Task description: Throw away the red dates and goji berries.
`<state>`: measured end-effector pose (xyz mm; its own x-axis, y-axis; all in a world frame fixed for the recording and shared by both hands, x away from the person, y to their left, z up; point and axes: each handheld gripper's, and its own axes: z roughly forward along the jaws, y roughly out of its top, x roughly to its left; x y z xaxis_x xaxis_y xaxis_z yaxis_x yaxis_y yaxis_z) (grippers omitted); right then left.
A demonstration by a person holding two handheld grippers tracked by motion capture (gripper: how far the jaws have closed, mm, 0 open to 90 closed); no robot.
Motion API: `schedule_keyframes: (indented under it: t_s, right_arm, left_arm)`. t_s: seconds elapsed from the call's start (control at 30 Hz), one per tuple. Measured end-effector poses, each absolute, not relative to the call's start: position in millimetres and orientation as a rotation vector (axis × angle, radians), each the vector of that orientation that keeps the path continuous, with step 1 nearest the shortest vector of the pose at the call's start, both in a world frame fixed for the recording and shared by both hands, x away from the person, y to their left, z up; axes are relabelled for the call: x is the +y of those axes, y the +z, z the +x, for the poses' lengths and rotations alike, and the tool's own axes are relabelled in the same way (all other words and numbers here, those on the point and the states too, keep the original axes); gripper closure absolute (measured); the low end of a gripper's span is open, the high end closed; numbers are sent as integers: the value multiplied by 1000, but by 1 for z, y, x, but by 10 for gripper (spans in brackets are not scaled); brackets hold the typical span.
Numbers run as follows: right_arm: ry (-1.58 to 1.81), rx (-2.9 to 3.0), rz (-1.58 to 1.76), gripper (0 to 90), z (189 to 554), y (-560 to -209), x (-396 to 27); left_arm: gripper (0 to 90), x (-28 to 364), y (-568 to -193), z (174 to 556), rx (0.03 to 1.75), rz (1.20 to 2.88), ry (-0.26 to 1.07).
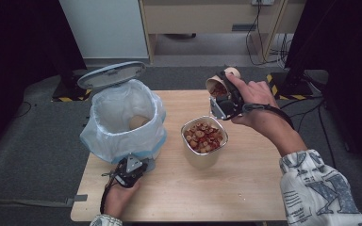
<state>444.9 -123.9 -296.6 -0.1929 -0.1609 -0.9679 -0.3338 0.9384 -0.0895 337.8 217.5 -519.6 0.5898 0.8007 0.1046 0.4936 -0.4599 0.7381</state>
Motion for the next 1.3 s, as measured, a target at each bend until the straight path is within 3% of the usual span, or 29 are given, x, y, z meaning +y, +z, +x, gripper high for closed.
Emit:
schedule_keyframes:
  t_s: [1.3]
  right_arm:
    - [71, 1697, -437, 326, 441, -293, -121]
  left_arm:
    - [894, 217, -520, 338, 1021, 2146, 589]
